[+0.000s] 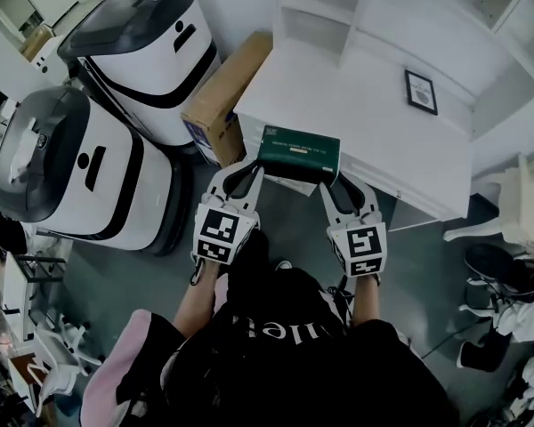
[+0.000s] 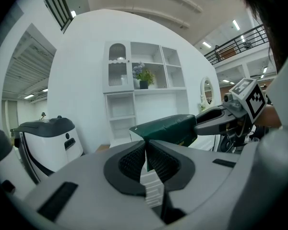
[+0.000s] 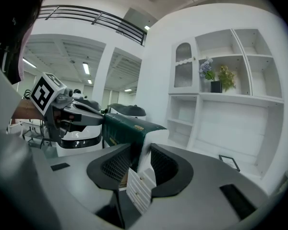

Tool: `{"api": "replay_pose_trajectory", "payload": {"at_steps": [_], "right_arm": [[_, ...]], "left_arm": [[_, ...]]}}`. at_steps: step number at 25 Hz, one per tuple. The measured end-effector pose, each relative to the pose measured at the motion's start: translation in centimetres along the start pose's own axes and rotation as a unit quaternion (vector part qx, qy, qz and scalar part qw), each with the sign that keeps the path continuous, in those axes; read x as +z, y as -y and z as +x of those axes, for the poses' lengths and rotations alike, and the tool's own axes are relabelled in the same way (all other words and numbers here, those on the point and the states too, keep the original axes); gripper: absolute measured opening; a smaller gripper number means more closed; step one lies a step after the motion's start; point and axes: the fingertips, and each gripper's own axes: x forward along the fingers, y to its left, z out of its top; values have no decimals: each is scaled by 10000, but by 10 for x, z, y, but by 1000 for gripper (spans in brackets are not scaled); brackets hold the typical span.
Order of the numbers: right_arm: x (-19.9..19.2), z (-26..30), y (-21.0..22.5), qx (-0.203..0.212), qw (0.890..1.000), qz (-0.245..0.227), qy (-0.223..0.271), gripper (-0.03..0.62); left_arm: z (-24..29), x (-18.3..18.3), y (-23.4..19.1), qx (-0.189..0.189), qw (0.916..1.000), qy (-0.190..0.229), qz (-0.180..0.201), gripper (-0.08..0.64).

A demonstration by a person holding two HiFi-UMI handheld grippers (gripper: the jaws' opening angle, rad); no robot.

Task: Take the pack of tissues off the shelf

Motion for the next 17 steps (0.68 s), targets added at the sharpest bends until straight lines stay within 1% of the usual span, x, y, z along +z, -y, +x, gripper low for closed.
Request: {"api": "replay_pose_trajectory", "payload": {"at_steps": [13, 17], "right_arm": [[2, -15, -9, -26, 9998, -214, 55, 152], [9, -18, -10, -9, 9996, -280, 100, 152]], "left_arm": [[-18, 3, 6, 89, 9999, 109, 29, 37], [-21, 6, 9, 110, 9998, 135, 35, 37]]}}
